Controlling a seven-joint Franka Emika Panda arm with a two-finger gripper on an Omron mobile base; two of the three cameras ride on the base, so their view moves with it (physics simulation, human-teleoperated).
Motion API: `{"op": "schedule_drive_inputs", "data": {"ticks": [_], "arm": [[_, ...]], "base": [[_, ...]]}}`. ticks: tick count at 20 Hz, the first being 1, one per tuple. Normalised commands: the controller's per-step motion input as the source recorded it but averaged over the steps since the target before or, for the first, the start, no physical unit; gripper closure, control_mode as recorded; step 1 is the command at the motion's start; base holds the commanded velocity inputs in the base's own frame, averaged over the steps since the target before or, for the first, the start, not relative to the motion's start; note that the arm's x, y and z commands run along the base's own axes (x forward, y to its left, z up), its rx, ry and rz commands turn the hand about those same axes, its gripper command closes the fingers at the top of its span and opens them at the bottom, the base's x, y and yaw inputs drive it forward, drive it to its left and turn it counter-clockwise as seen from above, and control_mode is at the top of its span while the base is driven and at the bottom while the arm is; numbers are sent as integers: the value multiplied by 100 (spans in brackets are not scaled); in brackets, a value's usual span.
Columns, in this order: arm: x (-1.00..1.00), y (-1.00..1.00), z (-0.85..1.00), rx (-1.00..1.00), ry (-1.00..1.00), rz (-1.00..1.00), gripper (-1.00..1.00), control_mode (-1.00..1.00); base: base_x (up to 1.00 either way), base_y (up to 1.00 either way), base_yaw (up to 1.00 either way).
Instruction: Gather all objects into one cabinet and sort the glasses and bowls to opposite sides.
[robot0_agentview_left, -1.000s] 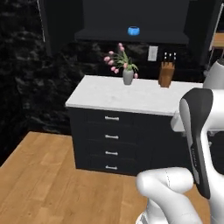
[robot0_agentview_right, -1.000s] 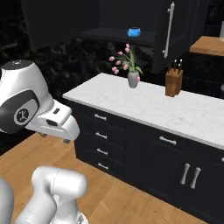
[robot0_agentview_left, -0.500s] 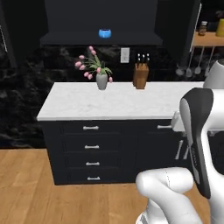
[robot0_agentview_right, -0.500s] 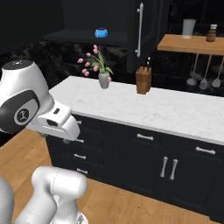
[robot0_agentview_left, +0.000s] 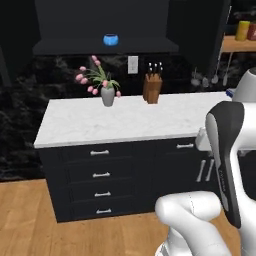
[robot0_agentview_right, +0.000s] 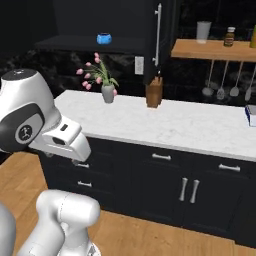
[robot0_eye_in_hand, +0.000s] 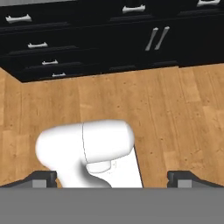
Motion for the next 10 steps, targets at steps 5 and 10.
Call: {"op": "schedule_drive_inputs", "data": {"ticks": [5,10], "arm": [[0,0,0,0,0,0,-100,100],[0,0,0,0,0,0,-100,100]], "base": [[33,61,-2],[49,46,-5]]}}
